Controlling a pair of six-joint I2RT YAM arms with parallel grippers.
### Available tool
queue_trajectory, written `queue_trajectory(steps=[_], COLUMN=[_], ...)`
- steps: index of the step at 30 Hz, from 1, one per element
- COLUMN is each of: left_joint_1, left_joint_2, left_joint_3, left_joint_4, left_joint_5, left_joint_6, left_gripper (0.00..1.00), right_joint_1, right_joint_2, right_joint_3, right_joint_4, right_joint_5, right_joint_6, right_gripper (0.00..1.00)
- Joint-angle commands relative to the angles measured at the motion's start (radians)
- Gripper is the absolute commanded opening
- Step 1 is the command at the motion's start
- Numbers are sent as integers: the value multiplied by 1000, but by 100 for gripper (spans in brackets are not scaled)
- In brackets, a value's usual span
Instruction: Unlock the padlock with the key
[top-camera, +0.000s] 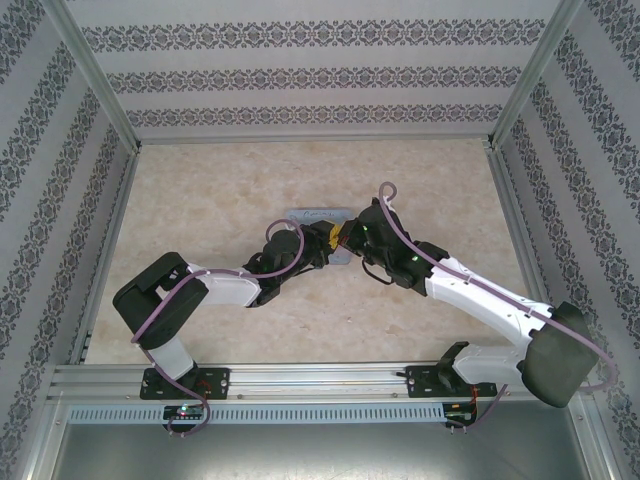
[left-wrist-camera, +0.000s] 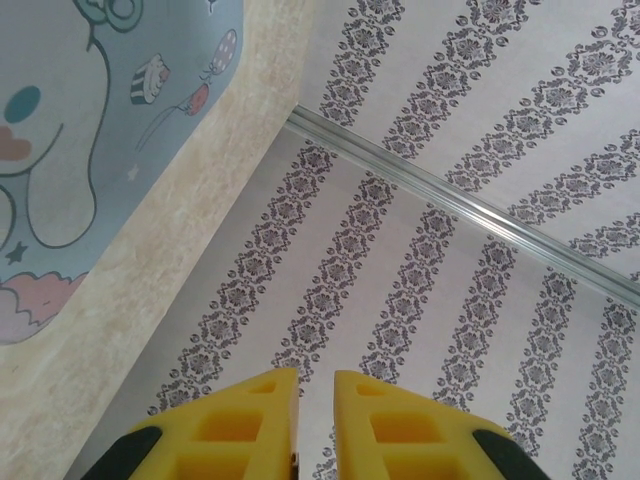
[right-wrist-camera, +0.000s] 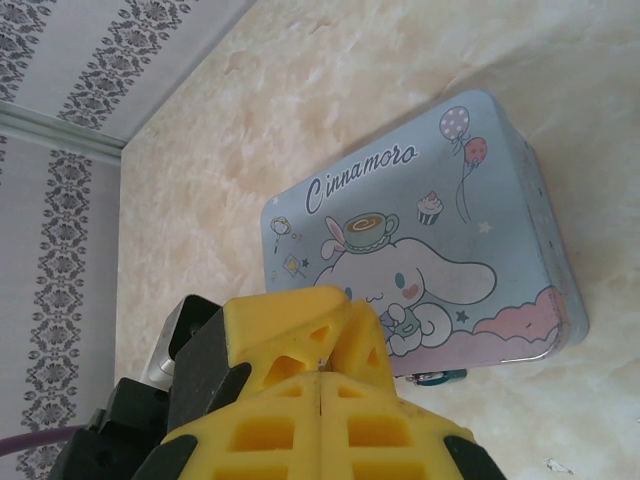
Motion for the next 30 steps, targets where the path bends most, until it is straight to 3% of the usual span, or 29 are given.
queue_trajectory(steps=[1,17,18,20,23,26,30], left_joint_1=[-13,-11,-9,3,26,60,110], left_joint_2=[7,7,6,1,-14,-33,-49], left_joint_3=[-15,-11,-11,-9,-11,-4,53], left_joint_4=[51,37,27,12,-23,-59,-102], left_joint_5=[-29,-33,-30,-19,8,64,198], left_joint_6=[-7,46,68,148,284,441,670], left_gripper=[17,0,0,0,0,0,0], right_joint_1=[-12,-20,-23,-39,-78,-141,-213], right_joint_2=[-30,-42,-50,-77,-122,-159,-187], right_joint_3=[-18,-37,-46,-77,-129,-180,-208], right_joint_4=[11,-2,-7,-8,-9,18,88], right_joint_5=[28,31,36,39,30,-44,-198], right_joint_6=[17,18,18,16,-14,-54,-150], right_gripper=[0,0,11,42,60,65,63])
